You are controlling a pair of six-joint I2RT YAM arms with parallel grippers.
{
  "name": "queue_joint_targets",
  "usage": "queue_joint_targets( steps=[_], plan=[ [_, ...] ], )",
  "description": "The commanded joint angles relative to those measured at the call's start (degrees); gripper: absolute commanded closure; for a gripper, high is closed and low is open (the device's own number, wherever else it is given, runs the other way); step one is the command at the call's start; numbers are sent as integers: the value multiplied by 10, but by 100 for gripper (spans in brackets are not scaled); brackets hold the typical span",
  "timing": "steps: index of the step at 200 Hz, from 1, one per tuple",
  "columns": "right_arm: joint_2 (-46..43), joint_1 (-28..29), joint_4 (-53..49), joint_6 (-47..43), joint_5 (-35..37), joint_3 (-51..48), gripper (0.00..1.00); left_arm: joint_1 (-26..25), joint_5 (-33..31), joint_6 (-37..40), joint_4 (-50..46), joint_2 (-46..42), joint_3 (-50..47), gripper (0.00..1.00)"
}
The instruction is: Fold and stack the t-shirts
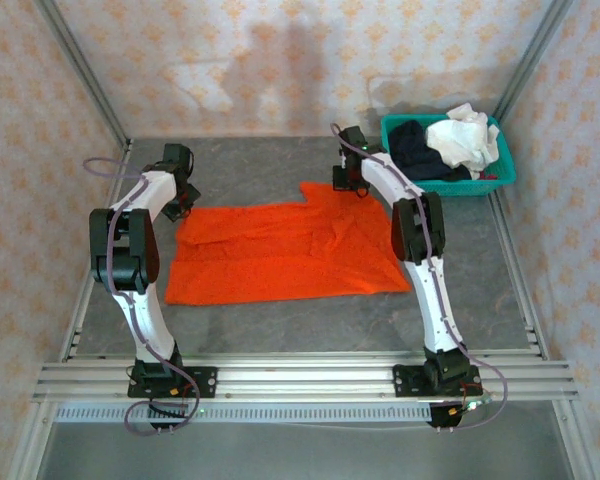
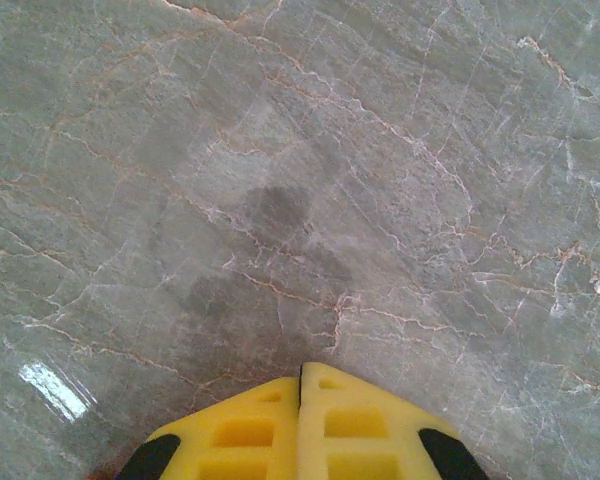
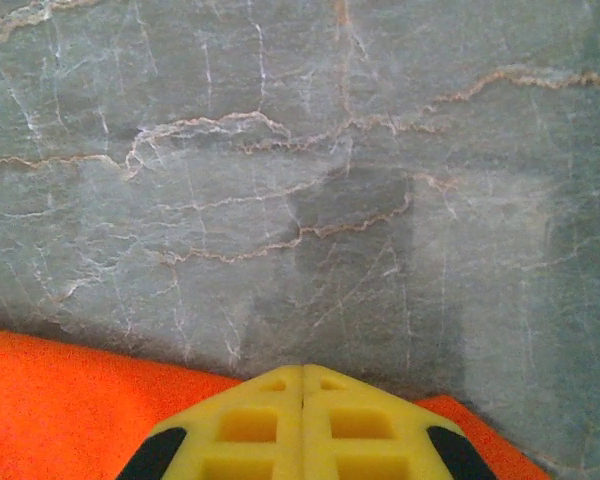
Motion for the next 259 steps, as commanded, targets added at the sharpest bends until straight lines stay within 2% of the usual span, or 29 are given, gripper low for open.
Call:
queue_joint_targets(
  steps=[1, 65, 134, 156, 169, 183, 196, 208, 240, 259],
  plan=[
    [-76, 2, 22, -5, -13, -45, 100, 5, 0, 0, -16, -8, 4, 100],
    [-211, 7, 127, 0, -33, -229, 100, 5, 4, -2, -16, -11, 3, 100],
    [-390, 68, 212, -9, -34, -534, 100, 5, 0, 1, -16, -16, -3, 100],
    [-434, 93, 210, -9, -56, -602, 88, 5, 2, 1, -15, -14, -2, 100],
    [-457, 96, 207, 2, -59, -625, 68, 5, 3, 1, -15, -13, -1, 100],
    [-487, 95, 225, 23, -22, -644, 44, 5, 4, 1, -13, -10, 0, 100],
    [-513, 88, 252, 48, 9, -653, 34, 5, 6, 1, -13, -9, 0, 100],
    [-525, 75, 275, 82, 25, -654, 31, 5, 7, 0, -13, -10, -1, 100],
    [-510, 34, 295, 158, 62, -633, 32, 5, 8, -1, -8, -14, -9, 100],
    [-479, 11, 270, 188, 72, -605, 39, 5, 8, -1, -6, -16, -13, 100]
  ],
)
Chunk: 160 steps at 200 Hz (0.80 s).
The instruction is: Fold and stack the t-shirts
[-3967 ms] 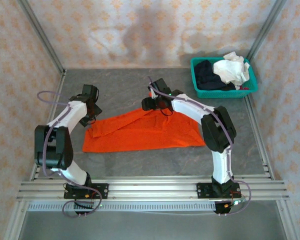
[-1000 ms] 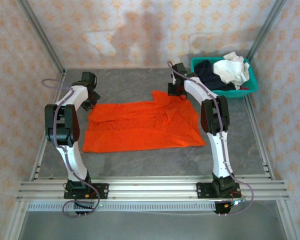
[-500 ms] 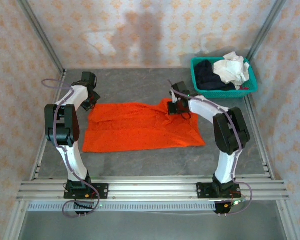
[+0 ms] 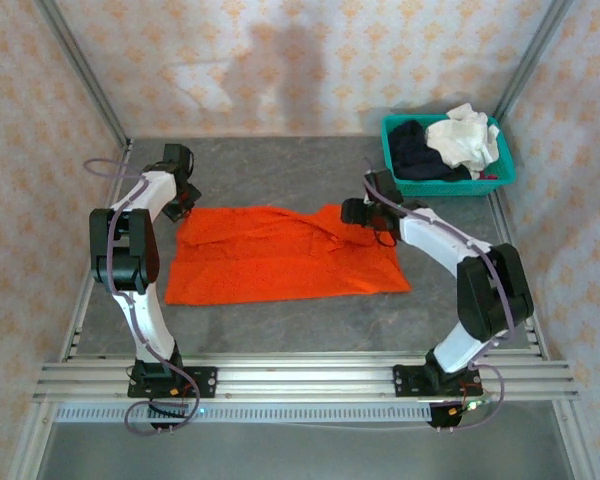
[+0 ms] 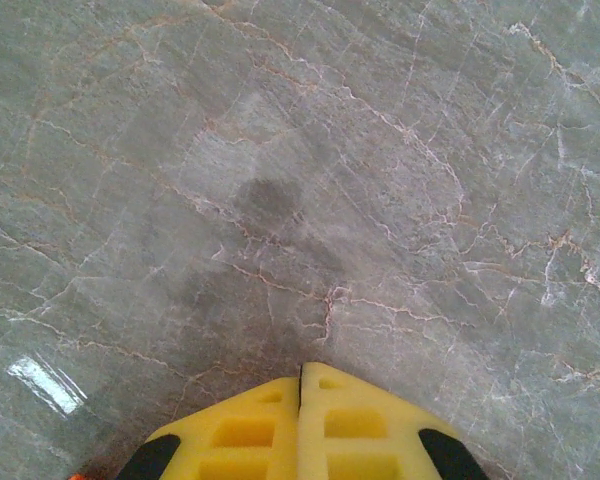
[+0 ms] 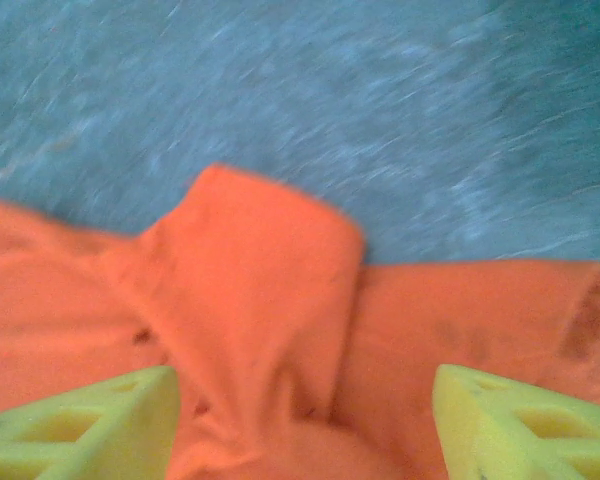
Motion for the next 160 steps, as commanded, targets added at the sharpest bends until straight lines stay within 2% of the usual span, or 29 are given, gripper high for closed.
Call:
queue_joint_targets(
  steps=[1, 18, 32, 59, 78, 112, 127, 144, 160],
  plan=[
    [34, -26, -4, 66, 45, 36, 39, 5, -6, -1, -7, -16, -11, 100],
    [68, -34, -36, 68, 28, 64, 48, 5, -6, 0, -8, -17, -11, 100],
    [93, -35, -49, 61, 3, 80, 49, 5, -8, 1, -9, -16, -12, 100],
    [145, -34, -41, 17, -86, 123, 38, 5, -5, 0, -8, -12, -9, 100],
    [186, -31, -49, 12, -115, 164, 38, 5, -2, -1, -7, -12, -8, 100],
    [217, -21, -55, 11, -151, 189, 63, 5, -4, -1, -9, -16, -12, 100],
    [218, -19, -62, 9, -161, 190, 69, 5, -5, 0, -11, -18, -11, 100],
    [214, -17, -75, 2, -152, 187, 67, 5, -5, 0, -11, -18, -10, 100],
    [203, -16, -80, -3, -117, 176, 49, 5, -3, 0, -10, -18, -10, 100]
  ],
)
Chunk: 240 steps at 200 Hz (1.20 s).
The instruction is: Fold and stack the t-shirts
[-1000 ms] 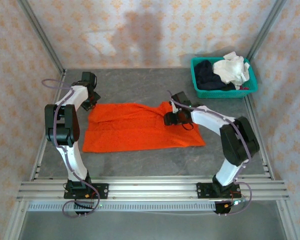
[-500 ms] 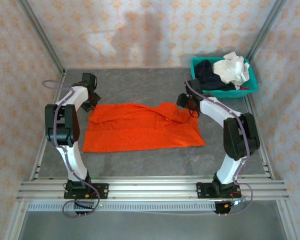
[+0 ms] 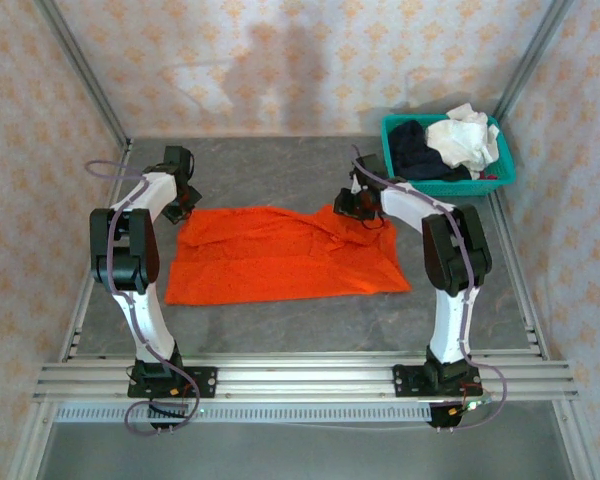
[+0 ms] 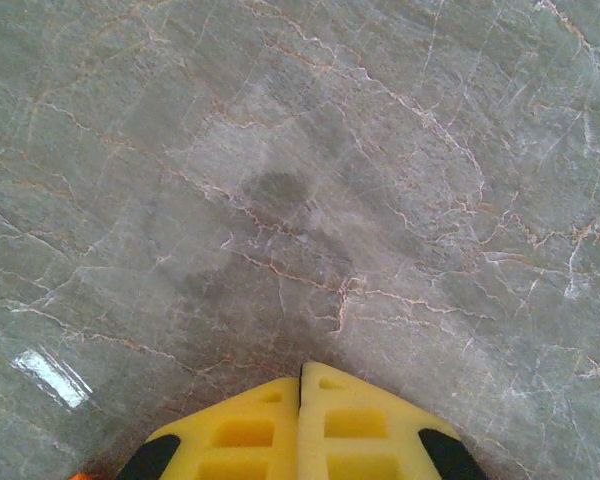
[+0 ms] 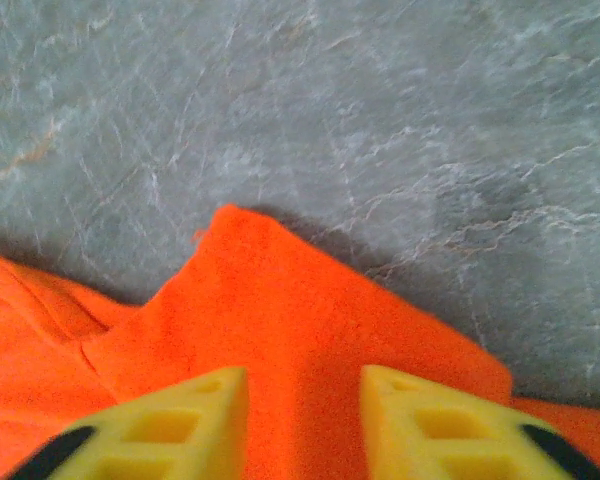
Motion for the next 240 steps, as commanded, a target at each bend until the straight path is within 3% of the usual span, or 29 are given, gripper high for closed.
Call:
queue_joint_targets(
  steps=[1, 22, 62, 90, 125, 155, 174, 177, 194, 200, 213, 240],
  plan=[
    [-10, 1, -25, -17, 29, 2, 49, 5, -3, 0, -9, -17, -3, 100],
    [-23, 1, -14, -17, 85, -17, 34, 5, 0, 0, -8, -16, -2, 100],
    [6, 2, -22, -15, 74, -9, 37, 4, 5, -2, -6, -16, -3, 100],
    [12, 2, -23, -13, 52, -3, 59, 5, 2, 0, -8, -17, -2, 100],
    [0, 6, -35, -30, 4, 1, 100, 5, 2, 0, -10, -18, 1, 100],
    [-31, 22, -44, -49, -13, -14, 100, 5, 2, 0, -10, -20, 1, 100],
    [-65, 29, -28, -33, 23, -39, 100, 5, 2, 0, -10, -20, 2, 100],
    [-69, 29, -26, -27, 32, -43, 96, 5, 2, 0, -10, -20, 2, 100],
    [-89, 25, -15, -9, 92, -60, 55, 5, 4, 0, -9, -21, 2, 100],
    [-92, 25, -12, -3, 110, -64, 46, 5, 5, -1, -9, -21, 2, 100],
    [-90, 18, -14, 5, 127, -67, 41, 4, 6, -1, -9, -20, 2, 100],
    [-66, 14, -27, 10, 122, -59, 43, 4, 5, 0, -8, -24, -1, 100]
  ],
)
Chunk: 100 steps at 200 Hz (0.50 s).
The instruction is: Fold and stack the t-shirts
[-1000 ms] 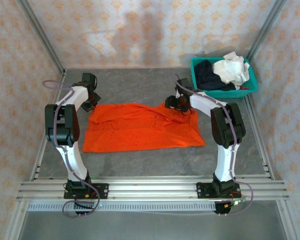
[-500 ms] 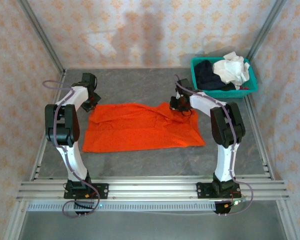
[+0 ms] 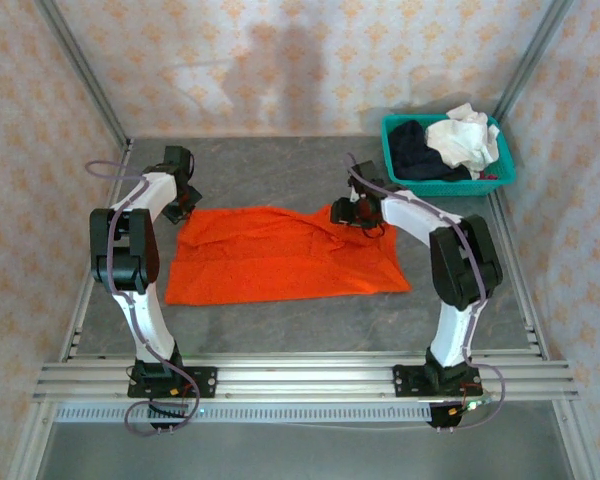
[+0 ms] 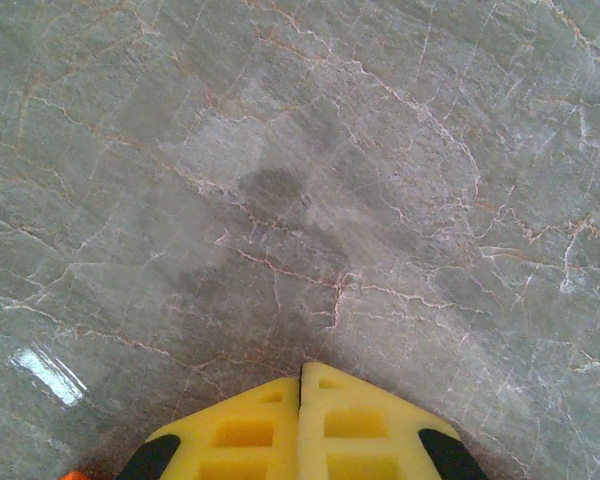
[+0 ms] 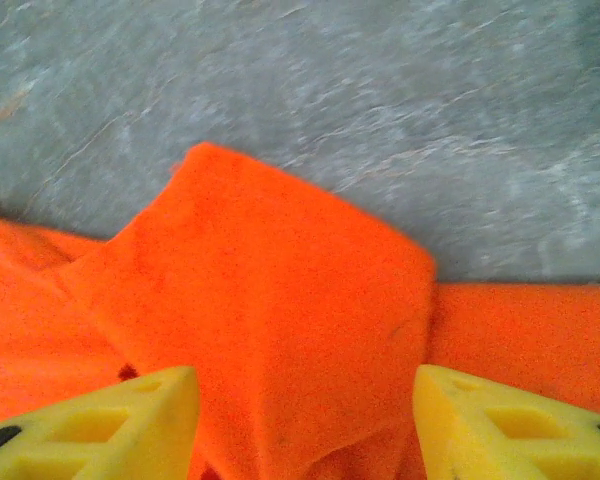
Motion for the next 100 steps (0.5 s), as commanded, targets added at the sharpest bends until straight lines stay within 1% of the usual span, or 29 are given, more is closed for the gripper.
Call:
queue_joint_targets(
  steps=[1, 41, 56, 63, 77, 82, 91, 100],
  plan=[
    [12, -5, -6, 16, 36, -1, 43, 5, -1, 0, -8, -24, -1, 100],
    [39, -5, -3, 19, 4, 10, 58, 5, -5, 1, -9, -26, -6, 100],
    [43, -6, -2, 20, -7, 13, 65, 5, -6, 2, -10, -27, -7, 100],
    [43, -5, -4, 19, -10, 15, 71, 5, -6, 2, -10, -27, -7, 100],
    [38, -5, -5, 15, -17, 17, 89, 5, -5, 2, -10, -28, -7, 100],
    [34, -4, -4, 11, -18, 16, 93, 5, -5, 2, -10, -28, -7, 100],
    [25, 0, -2, 1, -17, 12, 99, 5, -5, 1, -10, -29, -7, 100],
    [15, 6, -4, -7, -13, 10, 100, 5, -5, 1, -10, -31, -7, 100]
  ],
)
